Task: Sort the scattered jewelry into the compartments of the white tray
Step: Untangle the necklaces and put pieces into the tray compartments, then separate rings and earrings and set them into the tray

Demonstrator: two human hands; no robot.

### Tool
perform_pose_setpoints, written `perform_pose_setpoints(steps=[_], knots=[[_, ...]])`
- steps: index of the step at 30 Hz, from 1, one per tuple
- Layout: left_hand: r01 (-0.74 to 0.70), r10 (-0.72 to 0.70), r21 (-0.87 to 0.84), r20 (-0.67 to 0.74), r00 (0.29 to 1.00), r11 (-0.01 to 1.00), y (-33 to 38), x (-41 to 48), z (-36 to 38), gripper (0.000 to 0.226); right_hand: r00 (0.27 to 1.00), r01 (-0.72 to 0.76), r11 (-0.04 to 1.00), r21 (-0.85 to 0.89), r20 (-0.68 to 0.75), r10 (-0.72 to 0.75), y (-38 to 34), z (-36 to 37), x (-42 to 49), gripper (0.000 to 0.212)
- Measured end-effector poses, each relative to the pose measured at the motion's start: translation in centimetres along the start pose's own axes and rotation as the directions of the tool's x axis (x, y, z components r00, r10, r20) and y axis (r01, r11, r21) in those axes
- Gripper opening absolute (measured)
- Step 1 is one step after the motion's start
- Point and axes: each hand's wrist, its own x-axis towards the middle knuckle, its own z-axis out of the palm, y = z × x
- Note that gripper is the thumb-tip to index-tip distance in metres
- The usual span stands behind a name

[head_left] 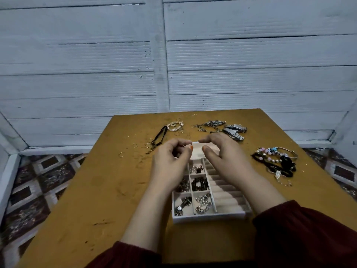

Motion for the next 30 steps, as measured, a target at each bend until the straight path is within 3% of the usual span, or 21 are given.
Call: perform_pose_setpoints(steps=[4, 13, 20, 26, 30], knots=[[-0.018, 0.02, 0.017, -0.136, 0.991, 1.0, -1.9, 2.6, -1.7, 0.01, 0.997, 0.043, 0.999, 0.003, 0.059, -0.043, -1.3, 1.8, 2.8, 0.021], [0.112, -0.089, 0.032, -0.419, 0.904, 0.993, -6.5, 7.4, -7.5, 0.015, 0.965, 0.194, 0.977, -0.085, 0.199, -0.174, -3.6, 6.8, 9.0, 0.024], [0.224, -0.125, 0.223, -0.387, 0.914, 0.949, -9.0, 9.4, -11.7, 0.016, 0.924, 0.294, 0.936, -0.194, 0.307, -0.227, -5.5, 11.5, 12.6, 0.025], [0.385, -0.215, 0.448, -0.384, 0.898, 0.807, -9.7, 9.0, -14.1, 0.008, 0.874, 0.388, 0.867, -0.313, 0.423, -0.238, -7.1, 14.8, 14.5, 0.029], [0.434, -0.265, 0.502, -0.373, 0.889, 0.748, -9.3, 8.8, -14.5, 0.009, 0.86, 0.402, 0.844, -0.354, 0.464, -0.214, -7.8, 16.2, 15.1, 0.03]])
